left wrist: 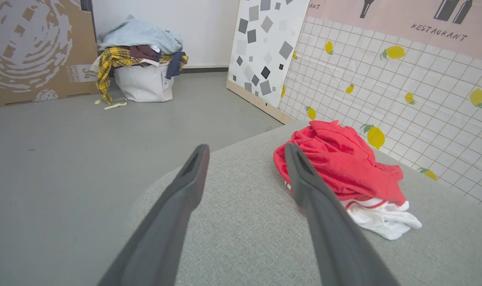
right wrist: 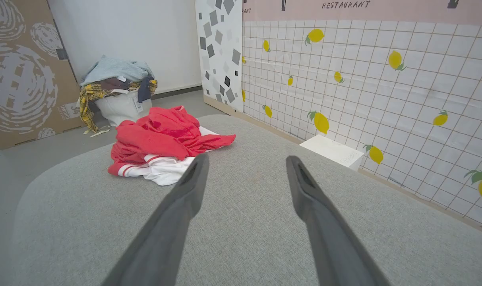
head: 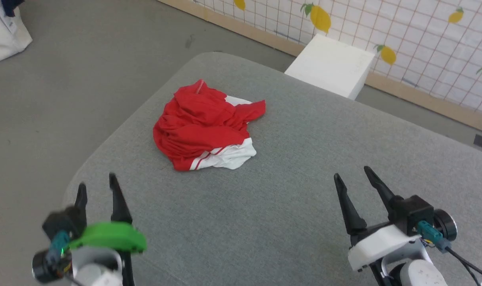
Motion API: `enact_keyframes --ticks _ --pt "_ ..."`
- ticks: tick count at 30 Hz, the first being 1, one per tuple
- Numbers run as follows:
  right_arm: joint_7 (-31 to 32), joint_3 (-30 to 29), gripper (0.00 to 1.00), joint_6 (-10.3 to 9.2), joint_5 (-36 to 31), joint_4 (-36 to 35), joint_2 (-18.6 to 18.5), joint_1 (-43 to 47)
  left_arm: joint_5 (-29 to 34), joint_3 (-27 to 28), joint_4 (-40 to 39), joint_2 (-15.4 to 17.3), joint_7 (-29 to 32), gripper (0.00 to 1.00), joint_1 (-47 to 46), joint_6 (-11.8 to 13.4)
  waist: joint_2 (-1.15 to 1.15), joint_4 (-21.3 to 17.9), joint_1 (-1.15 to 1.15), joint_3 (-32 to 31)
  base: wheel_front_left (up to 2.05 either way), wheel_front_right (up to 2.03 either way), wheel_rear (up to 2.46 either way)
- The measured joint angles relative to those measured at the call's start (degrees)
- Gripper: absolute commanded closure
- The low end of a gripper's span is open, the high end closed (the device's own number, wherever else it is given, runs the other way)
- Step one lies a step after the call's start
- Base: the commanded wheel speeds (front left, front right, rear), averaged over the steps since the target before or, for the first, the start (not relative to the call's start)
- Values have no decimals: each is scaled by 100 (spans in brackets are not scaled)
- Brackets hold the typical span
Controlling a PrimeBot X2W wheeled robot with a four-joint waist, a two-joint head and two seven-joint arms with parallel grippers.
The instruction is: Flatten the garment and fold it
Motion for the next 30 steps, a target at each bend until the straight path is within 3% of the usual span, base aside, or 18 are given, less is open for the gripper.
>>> enact_keyframes --ticks 10,18,23,29,30 --pt "297 200 0 0 -378 -422 8 -589 -722 315 1214 166 999 0 -2104 -143 0 -336 0 712 0 0 0" --pt "364 264 0 0 -495 -583 -68 -1007 -1255 621 2361 589 2176 0 -3516 -85 0 -866 2 1656 0 0 0" --pt "242 276 0 0 -483 -528 -58 -1165 -1388 767 2835 926 2985 0 -3674 109 0 -1356 2 2120 0 0 0" --pt "15 175 0 0 -421 -248 -42 -1211 -1548 701 3077 1196 4142 0 -3435 148 0 -1960 1 2405 0 0 0" --pt "-20 155 0 0 -402 -201 -38 -1207 -1551 698 3038 1272 4247 51 -3398 148 1 -2034 1 2418 0 0 0"
